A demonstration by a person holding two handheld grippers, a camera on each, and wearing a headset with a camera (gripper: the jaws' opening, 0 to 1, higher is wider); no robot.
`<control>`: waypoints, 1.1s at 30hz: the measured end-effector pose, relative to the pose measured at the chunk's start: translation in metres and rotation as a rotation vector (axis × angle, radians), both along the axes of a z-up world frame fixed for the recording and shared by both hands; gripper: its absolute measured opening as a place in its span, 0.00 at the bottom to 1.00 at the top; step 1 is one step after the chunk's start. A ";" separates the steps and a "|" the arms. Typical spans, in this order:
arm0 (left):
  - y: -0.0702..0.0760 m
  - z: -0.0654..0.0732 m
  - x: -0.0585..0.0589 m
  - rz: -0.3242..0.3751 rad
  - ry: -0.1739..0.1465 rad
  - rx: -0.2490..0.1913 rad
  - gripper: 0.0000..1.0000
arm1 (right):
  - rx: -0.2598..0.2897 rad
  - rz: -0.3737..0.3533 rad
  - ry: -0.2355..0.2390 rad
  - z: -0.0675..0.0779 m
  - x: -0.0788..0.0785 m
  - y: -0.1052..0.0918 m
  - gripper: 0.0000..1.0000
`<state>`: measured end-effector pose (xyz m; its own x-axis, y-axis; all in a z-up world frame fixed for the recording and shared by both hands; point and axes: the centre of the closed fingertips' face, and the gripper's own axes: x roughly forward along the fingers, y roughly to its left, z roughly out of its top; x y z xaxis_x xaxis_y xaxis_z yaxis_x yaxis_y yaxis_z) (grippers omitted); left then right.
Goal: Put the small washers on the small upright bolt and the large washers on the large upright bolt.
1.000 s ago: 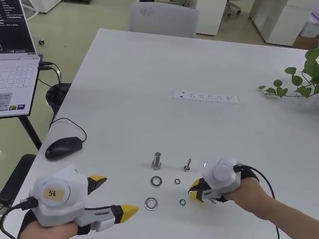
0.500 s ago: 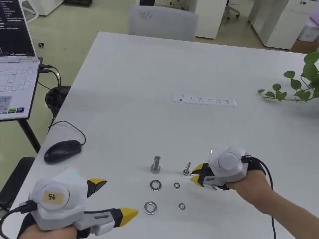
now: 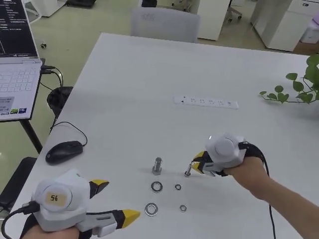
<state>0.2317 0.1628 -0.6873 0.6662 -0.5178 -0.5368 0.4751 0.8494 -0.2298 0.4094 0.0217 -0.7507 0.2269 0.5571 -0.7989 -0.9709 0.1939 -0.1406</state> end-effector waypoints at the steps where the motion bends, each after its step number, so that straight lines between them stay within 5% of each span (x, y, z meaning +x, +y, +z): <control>1: 0.000 0.000 0.000 0.001 0.001 0.001 0.69 | -0.008 0.000 0.004 -0.001 0.000 0.000 0.13; 33: 0.008 -0.001 -0.004 0.026 0.008 -0.007 0.69 | -0.065 0.030 0.013 -0.011 0.000 0.003 0.13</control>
